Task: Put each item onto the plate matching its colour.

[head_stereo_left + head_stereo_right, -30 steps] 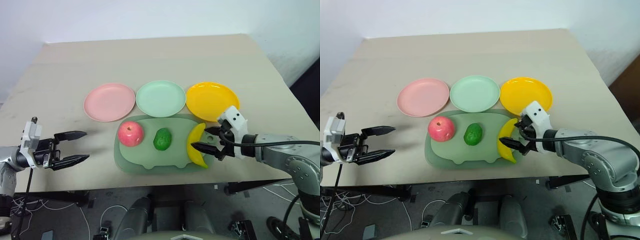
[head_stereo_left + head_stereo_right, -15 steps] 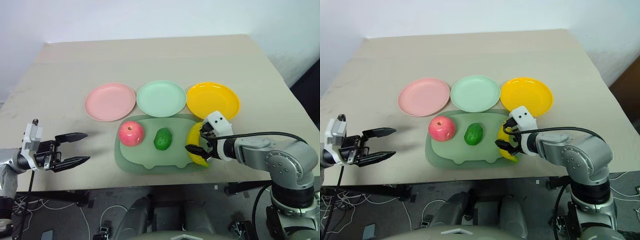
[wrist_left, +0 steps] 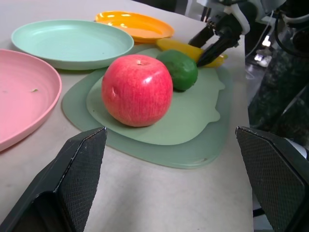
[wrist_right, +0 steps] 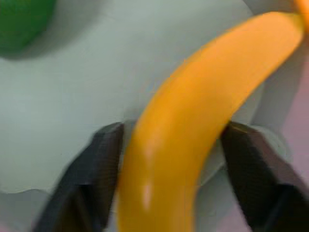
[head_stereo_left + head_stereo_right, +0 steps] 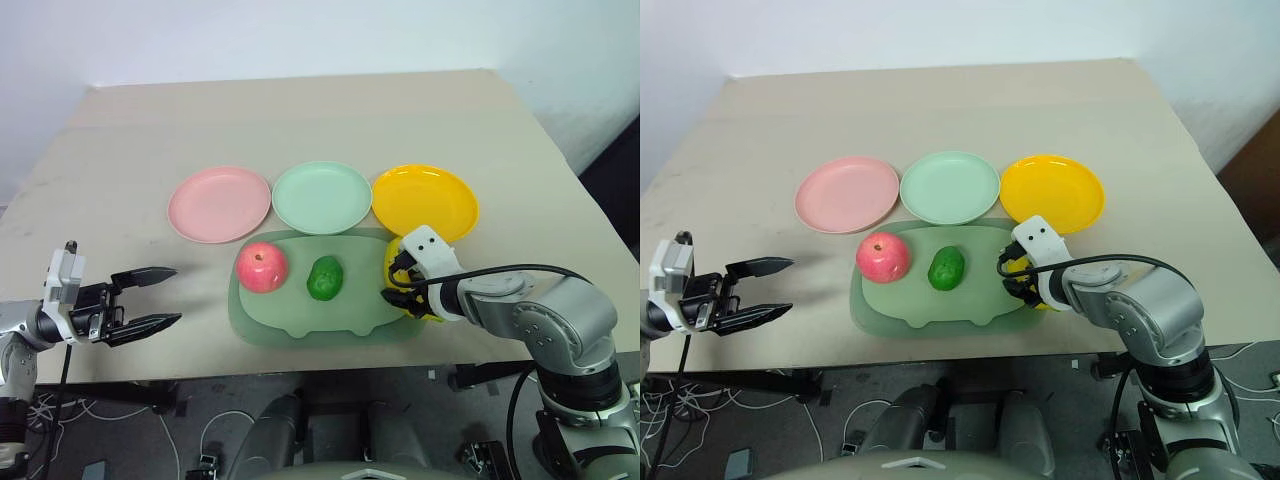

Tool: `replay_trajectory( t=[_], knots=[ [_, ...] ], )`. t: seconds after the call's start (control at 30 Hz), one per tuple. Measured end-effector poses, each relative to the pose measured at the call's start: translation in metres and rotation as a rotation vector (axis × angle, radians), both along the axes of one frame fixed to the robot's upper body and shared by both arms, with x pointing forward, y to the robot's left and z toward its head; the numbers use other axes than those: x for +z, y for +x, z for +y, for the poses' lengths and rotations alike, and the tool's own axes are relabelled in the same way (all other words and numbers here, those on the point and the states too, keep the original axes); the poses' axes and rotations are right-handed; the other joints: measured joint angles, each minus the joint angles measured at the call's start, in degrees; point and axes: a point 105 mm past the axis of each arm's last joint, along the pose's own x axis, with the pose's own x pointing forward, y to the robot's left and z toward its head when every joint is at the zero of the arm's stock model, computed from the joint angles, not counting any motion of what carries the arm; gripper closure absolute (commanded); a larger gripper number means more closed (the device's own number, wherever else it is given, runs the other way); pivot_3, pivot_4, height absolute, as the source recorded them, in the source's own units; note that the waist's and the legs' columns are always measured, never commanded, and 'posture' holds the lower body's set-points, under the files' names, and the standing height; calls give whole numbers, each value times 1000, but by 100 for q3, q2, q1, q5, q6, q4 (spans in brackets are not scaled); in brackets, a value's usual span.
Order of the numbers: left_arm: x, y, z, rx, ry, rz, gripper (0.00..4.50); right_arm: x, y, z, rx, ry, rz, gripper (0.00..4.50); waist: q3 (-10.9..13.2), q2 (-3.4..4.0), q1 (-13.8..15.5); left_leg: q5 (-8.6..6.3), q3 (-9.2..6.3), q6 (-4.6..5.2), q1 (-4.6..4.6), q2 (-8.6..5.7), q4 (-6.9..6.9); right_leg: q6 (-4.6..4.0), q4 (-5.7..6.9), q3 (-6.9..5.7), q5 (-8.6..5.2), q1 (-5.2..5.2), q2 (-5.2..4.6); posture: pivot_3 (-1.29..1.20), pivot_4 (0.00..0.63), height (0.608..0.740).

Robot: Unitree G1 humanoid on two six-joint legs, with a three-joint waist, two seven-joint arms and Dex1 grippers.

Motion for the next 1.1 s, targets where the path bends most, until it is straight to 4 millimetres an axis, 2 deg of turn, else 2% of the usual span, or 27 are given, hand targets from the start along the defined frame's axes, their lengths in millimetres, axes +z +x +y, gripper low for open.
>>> replay_trajectory(
  t=[0.07,0.33,0.43,0.5,0.57,0.7,0.77,0.93,1.1],
  knots=[
    [-1,0,-1,-1,-3,0,0,0,-1,0,16,-9,5,2747,-1,-1,0,0,0,0,1,0,0,0,0,0,0,1,0,0,150,737],
    [0,0,-1,7,-4,-3,0,6,-15,-8,159,-21,106,2766,-1,-3,8,0,0,0,1,0,5,0,-1,-1,0,6,0,0,150,737],
    [0,0,-1,7,-4,-4,0,23,-13,-11,244,16,100,2766,1,1,-10,0,2,0,0,0,8,1,-1,-1,0,8,0,0,150,737],
    [0,0,-1,8,-6,-3,0,41,-2,-20,244,24,43,2766,0,-1,-17,-1,1,0,1,1,8,1,-2,-1,1,9,0,0,150,737],
    [1,1,-3,5,-11,-7,0,55,18,-29,204,64,-14,2766,-1,-3,-23,-1,1,0,4,2,9,1,-2,-2,1,13,0,0,150,737],
    [1,2,-3,5,-25,-4,0,71,61,-40,89,121,-127,2766,-1,-3,-29,0,1,0,3,2,8,2,-1,-1,2,10,1,0,150,737],
    [2,3,-4,2,-30,-6,0,68,81,-42,39,131,-162,2766,-1,-3,-25,0,1,-1,0,1,3,5,-1,-1,3,10,1,0,150,737],
    [3,4,-5,3,-33,-8,0,44,115,-42,-79,161,-148,2766,0,-2,-26,3,1,-3,-1,0,-1,11,5,-1,9,19,4,0,150,737],
    [3,2,-6,8,-32,-11,0,39,131,-49,-139,123,-182,2766,0,-2,-22,4,1,-5,1,0,1,10,5,-1,14,21,8,0,150,737]
  ],
)
